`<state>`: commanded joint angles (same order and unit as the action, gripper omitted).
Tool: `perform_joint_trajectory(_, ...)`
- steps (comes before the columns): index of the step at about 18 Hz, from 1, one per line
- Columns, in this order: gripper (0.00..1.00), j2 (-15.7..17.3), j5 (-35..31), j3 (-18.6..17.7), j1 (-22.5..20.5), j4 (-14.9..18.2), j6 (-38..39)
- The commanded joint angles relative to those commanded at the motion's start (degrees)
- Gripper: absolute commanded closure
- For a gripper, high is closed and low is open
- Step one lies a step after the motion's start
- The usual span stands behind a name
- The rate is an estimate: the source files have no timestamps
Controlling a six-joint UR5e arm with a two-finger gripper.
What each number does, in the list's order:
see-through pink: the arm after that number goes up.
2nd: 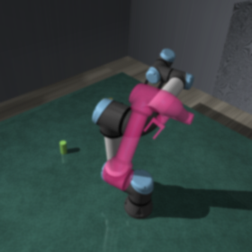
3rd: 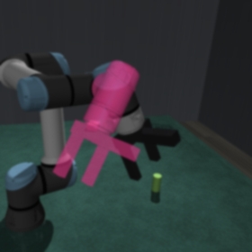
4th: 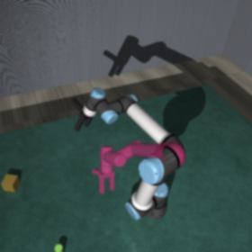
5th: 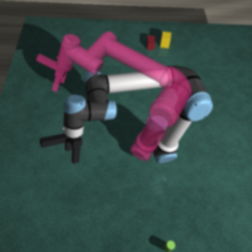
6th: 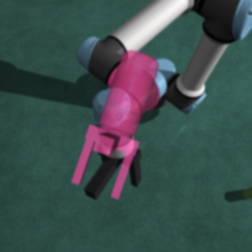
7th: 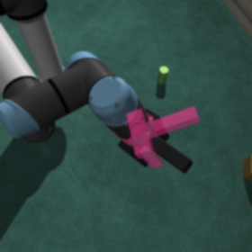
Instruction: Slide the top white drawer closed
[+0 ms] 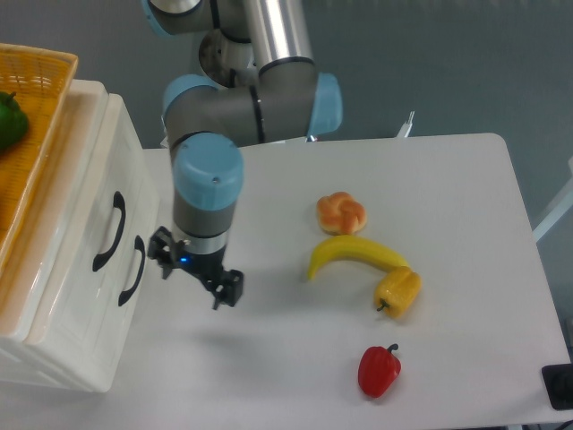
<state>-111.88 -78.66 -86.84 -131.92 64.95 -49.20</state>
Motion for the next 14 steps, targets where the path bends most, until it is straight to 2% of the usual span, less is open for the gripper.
perform_joint_trajectory(5, 0.00, 0.26, -5.45, 0.44, -4.04, -0.18, -13.01)
perform_joint_trajectory(8, 0.00, 0.26, -5.89, 0.44, -5.98, -0.44, -16.36)
perform_joint_trajectory(11, 0.00, 0.44, -13.16, 0.88, -6.33, -0.88, -22.15)
perform_joint_trajectory(14, 0.00, 0.96, -14.33, 1.06, -7.73, -0.88, -25.94)
